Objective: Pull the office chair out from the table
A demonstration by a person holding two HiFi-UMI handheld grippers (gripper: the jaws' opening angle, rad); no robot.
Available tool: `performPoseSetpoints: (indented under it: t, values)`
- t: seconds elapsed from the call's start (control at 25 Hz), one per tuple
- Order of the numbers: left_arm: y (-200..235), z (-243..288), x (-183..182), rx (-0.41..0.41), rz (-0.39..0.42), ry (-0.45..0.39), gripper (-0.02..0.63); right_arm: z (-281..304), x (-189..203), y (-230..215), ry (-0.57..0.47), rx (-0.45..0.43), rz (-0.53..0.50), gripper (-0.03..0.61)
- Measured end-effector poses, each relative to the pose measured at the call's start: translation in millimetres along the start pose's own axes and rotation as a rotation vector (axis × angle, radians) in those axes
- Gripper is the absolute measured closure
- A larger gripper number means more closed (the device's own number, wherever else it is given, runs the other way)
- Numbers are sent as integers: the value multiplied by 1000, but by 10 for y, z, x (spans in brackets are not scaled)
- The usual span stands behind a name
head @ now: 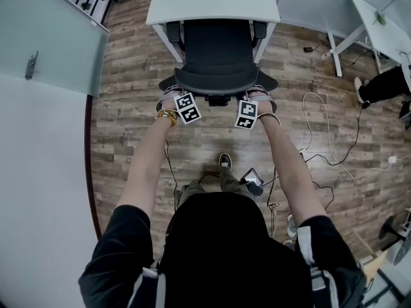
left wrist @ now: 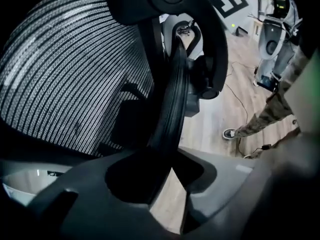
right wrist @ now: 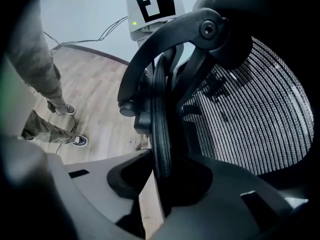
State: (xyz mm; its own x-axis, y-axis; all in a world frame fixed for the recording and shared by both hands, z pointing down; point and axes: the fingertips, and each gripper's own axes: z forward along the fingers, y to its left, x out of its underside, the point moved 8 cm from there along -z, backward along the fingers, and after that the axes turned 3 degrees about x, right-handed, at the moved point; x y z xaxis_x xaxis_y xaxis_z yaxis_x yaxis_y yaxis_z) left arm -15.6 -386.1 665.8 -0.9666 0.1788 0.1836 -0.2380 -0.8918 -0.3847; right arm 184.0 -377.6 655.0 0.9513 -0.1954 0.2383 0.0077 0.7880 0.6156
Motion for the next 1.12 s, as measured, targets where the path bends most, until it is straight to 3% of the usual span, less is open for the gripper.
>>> performPoseSetpoints:
  t: [0.64, 1.12]
  values:
    - [-130, -112, 295, 8, 35, 8, 460, -103, -345, 259, 22, 5, 40, 484]
    - [-494, -295, 476, -2, 67, -12, 460, -332, -522, 612, 25, 3, 44, 485]
